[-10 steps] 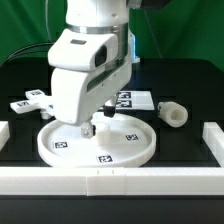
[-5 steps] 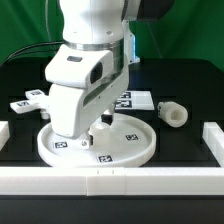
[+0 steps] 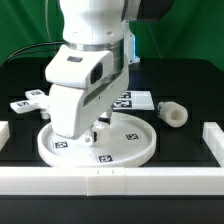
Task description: Assemble round table
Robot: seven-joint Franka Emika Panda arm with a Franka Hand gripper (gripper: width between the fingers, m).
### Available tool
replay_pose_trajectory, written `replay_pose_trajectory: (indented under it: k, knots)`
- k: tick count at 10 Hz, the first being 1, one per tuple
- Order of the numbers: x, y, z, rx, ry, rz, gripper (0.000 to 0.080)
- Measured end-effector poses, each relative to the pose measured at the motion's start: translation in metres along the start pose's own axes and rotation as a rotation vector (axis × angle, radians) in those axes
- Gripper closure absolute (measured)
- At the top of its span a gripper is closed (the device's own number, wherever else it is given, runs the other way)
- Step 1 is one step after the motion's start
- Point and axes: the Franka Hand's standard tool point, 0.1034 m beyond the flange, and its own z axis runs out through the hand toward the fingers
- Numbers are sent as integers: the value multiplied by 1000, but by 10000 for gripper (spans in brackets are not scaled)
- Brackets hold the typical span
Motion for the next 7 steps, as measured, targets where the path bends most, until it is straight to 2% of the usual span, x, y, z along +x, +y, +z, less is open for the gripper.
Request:
replay_pose_trajectory:
  k: [5, 7]
  knots:
    - [1, 0, 0, 0, 0, -2, 390]
    - [22, 2, -2, -1, 11, -35, 390]
